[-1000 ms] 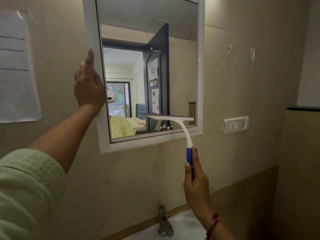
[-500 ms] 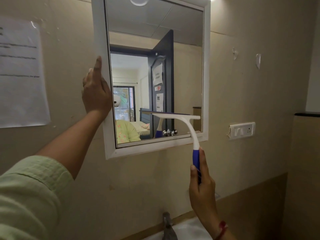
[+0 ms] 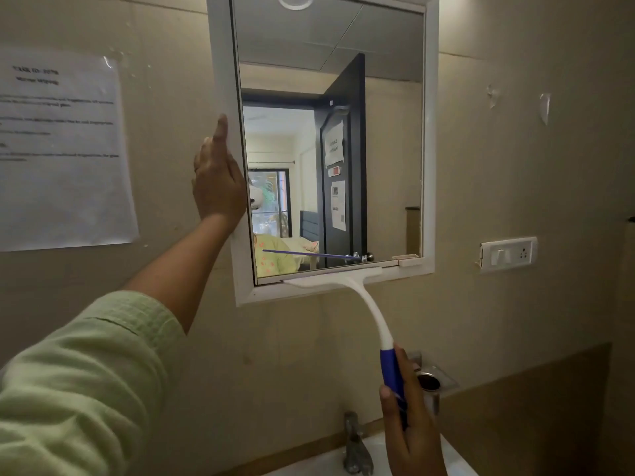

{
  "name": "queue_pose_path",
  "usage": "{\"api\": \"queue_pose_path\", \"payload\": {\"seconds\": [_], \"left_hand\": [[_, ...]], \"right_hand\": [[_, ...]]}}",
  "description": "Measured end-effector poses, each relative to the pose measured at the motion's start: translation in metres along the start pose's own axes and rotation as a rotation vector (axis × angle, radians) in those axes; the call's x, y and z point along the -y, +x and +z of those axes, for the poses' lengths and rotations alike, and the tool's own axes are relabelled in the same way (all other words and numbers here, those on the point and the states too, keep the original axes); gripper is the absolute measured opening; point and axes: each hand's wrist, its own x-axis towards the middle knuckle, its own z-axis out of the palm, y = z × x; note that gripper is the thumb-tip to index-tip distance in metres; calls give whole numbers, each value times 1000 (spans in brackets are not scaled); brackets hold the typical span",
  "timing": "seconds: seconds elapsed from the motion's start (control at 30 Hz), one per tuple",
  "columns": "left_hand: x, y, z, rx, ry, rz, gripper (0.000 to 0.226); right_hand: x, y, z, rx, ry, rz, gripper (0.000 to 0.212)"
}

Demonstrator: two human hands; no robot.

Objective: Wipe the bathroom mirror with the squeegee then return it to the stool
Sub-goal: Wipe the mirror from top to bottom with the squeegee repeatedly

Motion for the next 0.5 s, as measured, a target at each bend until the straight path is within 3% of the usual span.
{"api": "queue_pose_path", "payload": {"seconds": [0.27,0.5], "left_hand": [[0,0,-8,77,71,-19,49],[-3,-10,-15,124,115,-65,48]], "right_hand": [[18,-1,-19,122,67,65,52],[31,21,-34,103,76,-6,53]]}}
